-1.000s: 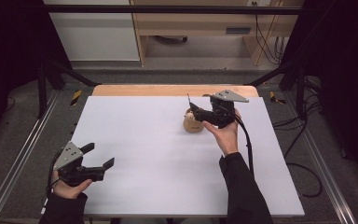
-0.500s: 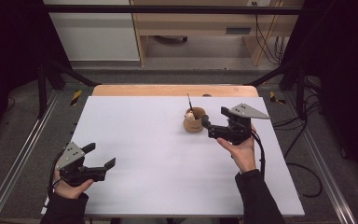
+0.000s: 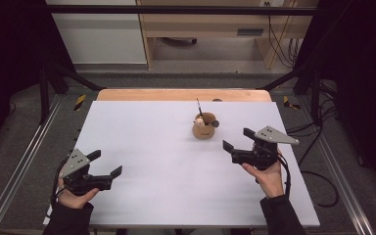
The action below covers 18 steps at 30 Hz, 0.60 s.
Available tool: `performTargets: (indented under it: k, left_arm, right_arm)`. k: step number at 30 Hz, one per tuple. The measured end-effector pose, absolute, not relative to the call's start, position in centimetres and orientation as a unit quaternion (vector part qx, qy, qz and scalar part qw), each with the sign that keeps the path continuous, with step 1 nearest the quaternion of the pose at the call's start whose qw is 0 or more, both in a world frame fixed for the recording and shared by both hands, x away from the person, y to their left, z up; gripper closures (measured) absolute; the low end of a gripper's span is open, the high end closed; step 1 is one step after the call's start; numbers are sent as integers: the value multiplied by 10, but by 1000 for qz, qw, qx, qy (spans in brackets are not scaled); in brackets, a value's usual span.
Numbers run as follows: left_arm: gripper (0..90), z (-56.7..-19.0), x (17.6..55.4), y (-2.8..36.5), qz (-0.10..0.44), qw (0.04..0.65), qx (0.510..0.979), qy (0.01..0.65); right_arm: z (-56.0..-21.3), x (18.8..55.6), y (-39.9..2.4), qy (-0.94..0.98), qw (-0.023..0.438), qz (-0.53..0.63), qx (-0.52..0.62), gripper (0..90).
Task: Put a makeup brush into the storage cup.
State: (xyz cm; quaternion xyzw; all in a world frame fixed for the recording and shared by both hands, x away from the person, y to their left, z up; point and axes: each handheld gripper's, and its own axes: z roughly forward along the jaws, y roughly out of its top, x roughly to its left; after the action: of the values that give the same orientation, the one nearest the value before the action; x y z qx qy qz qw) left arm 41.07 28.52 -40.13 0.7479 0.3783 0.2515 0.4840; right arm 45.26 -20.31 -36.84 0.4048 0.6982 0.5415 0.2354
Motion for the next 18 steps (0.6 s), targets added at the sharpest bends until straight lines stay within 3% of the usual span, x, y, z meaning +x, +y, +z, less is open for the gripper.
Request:
performTargets:
  k: [18]
  left_arm:
    - [59, -402, 411, 284, 249, 483, 749, 379]
  right_arm:
    - [-389, 427, -226, 705, 236, 538, 397, 105]
